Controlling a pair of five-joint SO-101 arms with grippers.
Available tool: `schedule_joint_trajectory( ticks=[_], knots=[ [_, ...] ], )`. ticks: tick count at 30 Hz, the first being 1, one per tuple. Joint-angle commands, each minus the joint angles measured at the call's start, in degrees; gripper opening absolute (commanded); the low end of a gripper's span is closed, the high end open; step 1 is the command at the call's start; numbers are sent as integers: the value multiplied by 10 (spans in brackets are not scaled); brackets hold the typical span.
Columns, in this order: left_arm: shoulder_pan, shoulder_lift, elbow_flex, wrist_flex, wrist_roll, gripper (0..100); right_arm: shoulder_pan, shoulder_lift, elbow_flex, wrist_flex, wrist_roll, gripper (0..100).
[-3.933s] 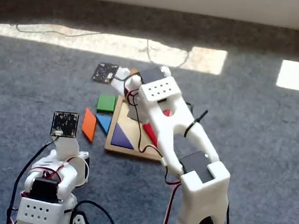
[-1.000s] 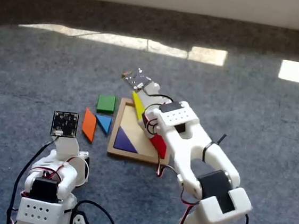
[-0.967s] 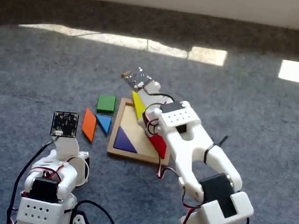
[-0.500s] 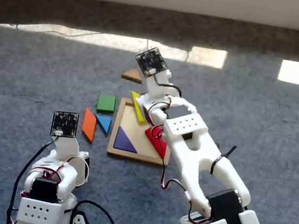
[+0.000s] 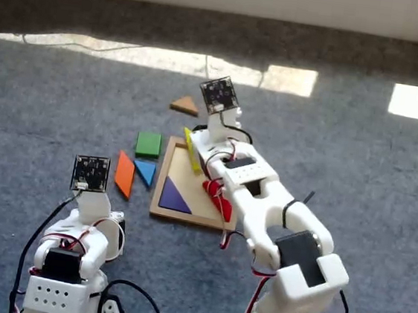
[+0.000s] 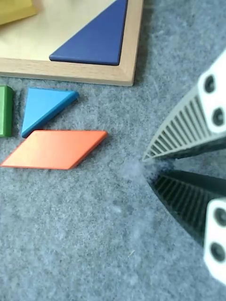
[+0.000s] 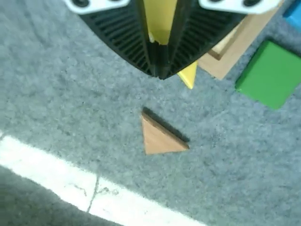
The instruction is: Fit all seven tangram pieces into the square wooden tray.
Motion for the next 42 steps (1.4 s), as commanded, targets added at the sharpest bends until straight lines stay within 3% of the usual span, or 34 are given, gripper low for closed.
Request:
schedule_joint_trajectory(
  ticks=[1,18,32,37,42],
  knots=[
    [-1,-20,12,3,-2,5,9,3,-10,-26,-4,17],
    [-1,-20,12,3,-2,5,-13,11,-3,-30,-1,17],
    [-1,-20,12,3,-2,5,-12,7,1,57,1,17],
    [-1,-20,12,3,-2,5,-12,-86,12,57,76,17],
    [-1,-20,12,3,-2,5,-17,-194,106,59,81,17]
  ],
)
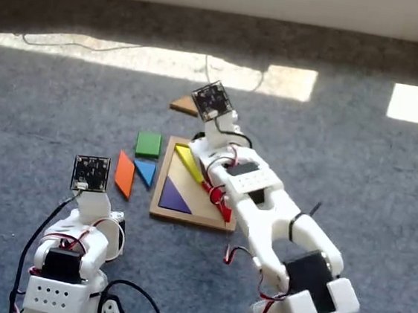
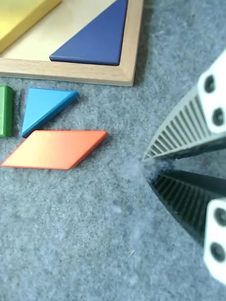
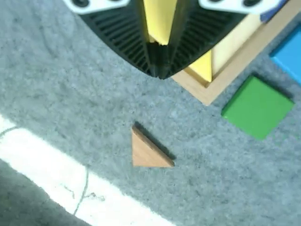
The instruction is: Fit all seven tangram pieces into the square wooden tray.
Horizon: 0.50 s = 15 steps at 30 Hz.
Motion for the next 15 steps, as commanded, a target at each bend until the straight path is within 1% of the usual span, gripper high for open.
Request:
schedule_joint_trajectory(
  ticks=[1,7,15],
  knots=[
    [-1,-20,12,3,-2,5,-15,-87,51,1,8,17],
    [-1,-20,12,3,-2,5,-54,-94,111,0,11,17],
    [-1,-20,12,3,-2,5,-54,-34,109,0,11,17]
  ],
)
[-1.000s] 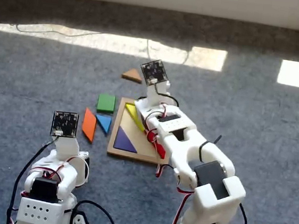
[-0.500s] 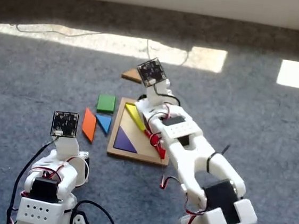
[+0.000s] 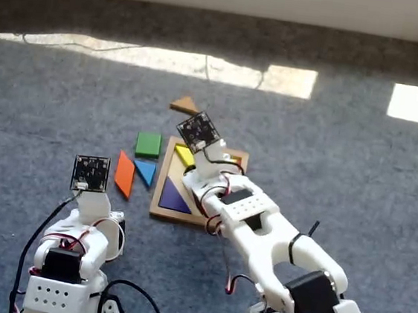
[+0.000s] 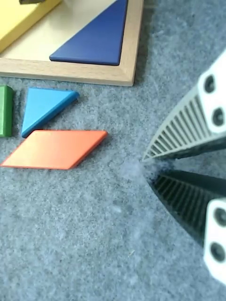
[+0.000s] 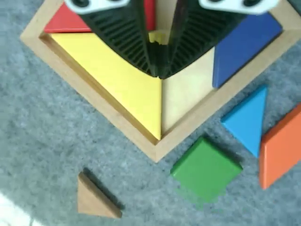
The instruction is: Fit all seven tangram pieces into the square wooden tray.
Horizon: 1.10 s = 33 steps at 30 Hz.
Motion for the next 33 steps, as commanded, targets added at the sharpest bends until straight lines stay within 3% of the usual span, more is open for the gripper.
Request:
schedule_joint_trajectory(
  ticks=[1,9,14,25,33],
  knots=[
    [-1,-20,12,3,-2,5,7,16,-6,0,6,17],
    [-1,-20,12,3,-2,5,89,50,-52,3,7,17],
    [-1,-20,12,3,-2,5,106,-15,-52,3,7,17],
    [-1,-20,12,3,-2,5,148,-418,154,44,5,17],
    [-1,-20,12,3,-2,5,247,-735,357,46,4,17]
  ],
)
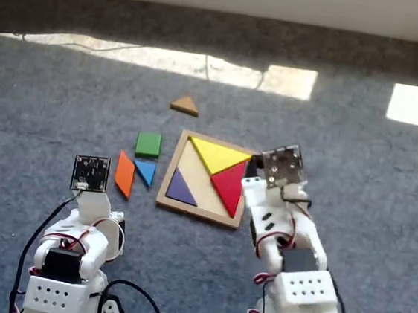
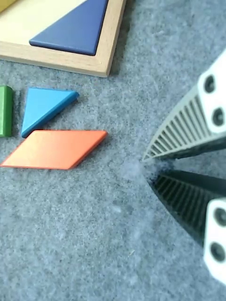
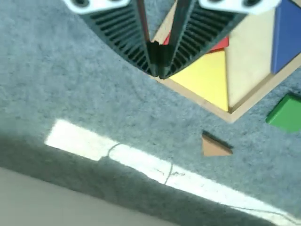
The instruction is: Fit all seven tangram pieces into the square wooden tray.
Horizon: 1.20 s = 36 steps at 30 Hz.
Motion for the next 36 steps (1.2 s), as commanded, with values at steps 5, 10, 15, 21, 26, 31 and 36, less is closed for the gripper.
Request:
schedule_joint_trajectory(
  ticks=[5,10,15,21,26,31,36],
  knots=[
    [-1,-20,12,3,-2,5,56,-273,95,105,2,17],
    [-1,-20,12,3,-2,5,76,-378,128,175,2,17],
    [-1,-20,12,3,-2,5,128,-354,144,189,2,17],
    [-1,-20,12,3,-2,5,165,-362,144,281,2,17],
    [-1,-20,12,3,-2,5,162,-362,144,396,2,17],
    [-1,-20,12,3,-2,5,164,-362,144,465,-4,12],
    [-1,-20,12,3,-2,5,163,-362,144,528,-140,12]
  ],
)
